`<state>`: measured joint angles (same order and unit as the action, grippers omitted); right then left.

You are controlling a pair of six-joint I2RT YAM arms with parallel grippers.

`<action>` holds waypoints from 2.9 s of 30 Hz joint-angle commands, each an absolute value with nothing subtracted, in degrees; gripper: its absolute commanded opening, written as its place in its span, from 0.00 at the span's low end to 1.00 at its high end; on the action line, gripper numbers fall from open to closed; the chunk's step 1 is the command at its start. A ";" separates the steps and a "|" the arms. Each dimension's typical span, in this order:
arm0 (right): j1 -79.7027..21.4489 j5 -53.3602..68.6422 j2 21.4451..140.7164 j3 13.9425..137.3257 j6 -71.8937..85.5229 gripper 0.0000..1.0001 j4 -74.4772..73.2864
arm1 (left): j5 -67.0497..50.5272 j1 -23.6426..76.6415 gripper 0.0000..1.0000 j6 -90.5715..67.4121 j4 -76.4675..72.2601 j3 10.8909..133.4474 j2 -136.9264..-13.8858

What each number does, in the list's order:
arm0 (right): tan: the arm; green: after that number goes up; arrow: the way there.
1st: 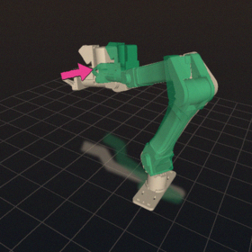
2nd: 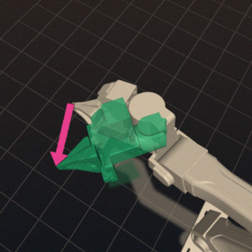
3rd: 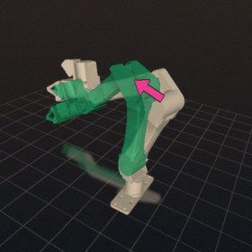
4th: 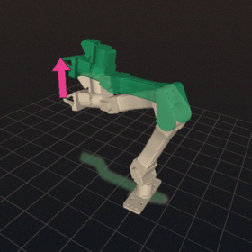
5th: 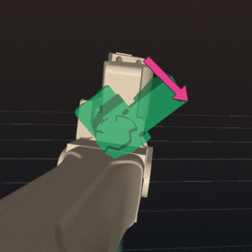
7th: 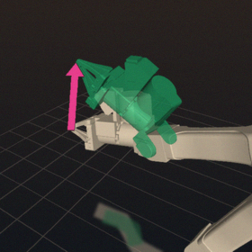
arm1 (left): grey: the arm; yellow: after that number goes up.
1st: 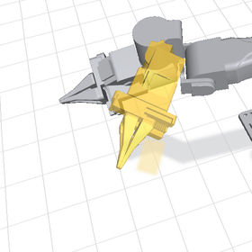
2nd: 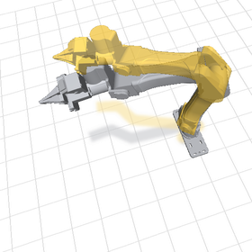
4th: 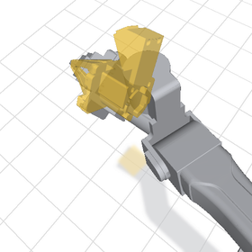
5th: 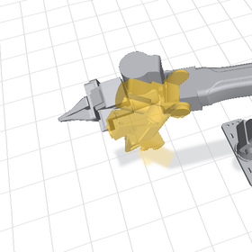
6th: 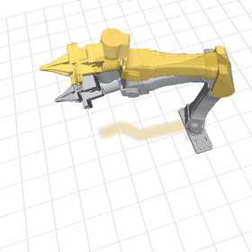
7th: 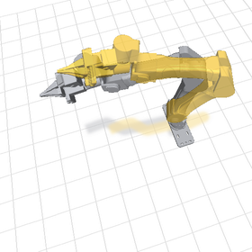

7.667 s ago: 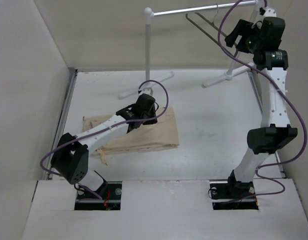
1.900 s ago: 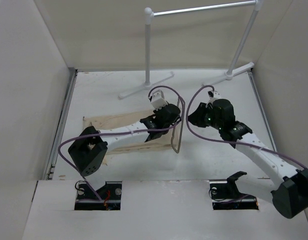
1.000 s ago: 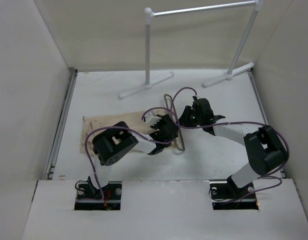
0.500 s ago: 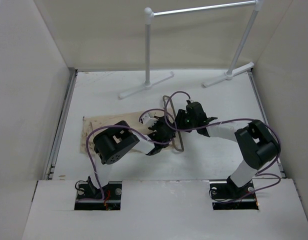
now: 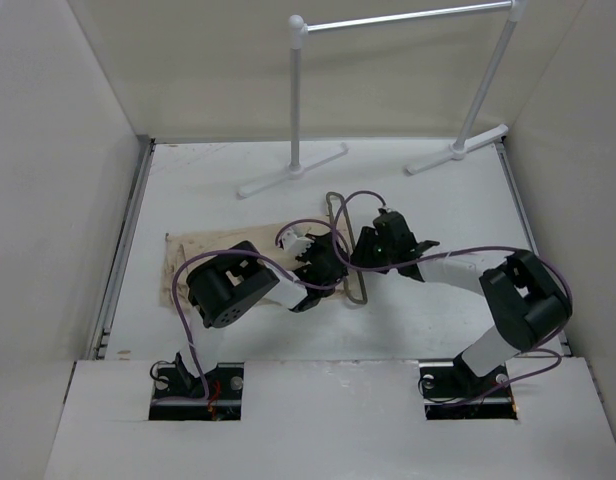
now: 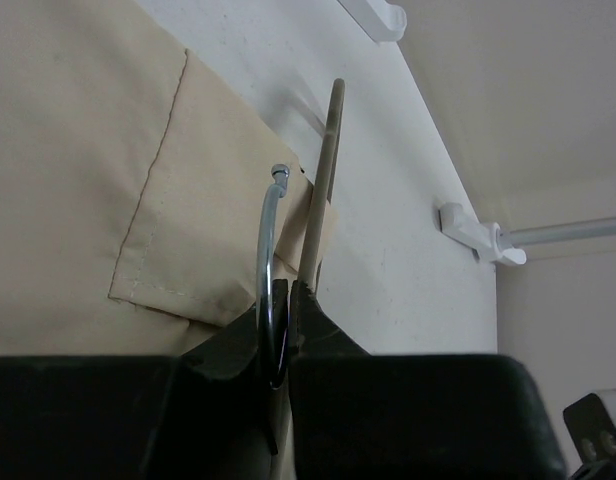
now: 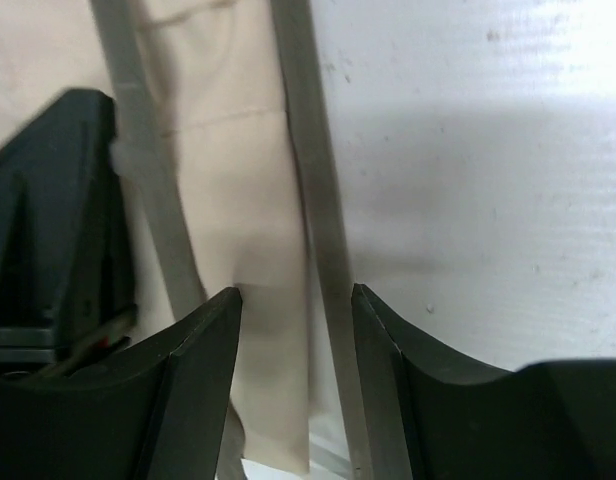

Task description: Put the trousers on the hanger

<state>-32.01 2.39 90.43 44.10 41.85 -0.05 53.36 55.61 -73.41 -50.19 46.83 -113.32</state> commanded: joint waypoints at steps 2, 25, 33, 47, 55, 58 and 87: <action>-32.74 3.86 90.35 43.16 43.59 0.50 1.22 | 53.18 55.15 0.00 -74.27 -50.89 45.62 -113.12; -35.73 1.32 90.36 46.67 45.00 0.03 -1.16 | 50.89 54.01 0.00 -76.03 -47.81 43.42 -111.89; -28.71 0.35 77.62 46.67 44.38 0.01 -1.84 | 49.66 50.23 0.00 -75.50 -42.02 34.55 -102.32; -38.62 7.29 90.68 51.93 44.21 0.42 2.01 | 46.15 47.85 0.00 -74.97 -42.63 32.17 -100.28; -43.28 6.25 99.49 55.37 45.88 0.42 3.78 | 45.62 48.47 0.00 -75.06 -42.71 32.34 -100.55; -44.16 5.54 101.16 55.55 46.93 0.43 4.04 | 45.18 48.73 0.00 -75.15 -43.33 32.69 -101.07; -25.46 -0.53 67.16 36.31 47.37 0.01 2.37 | 45.62 43.46 0.00 -69.97 -30.59 28.74 -88.51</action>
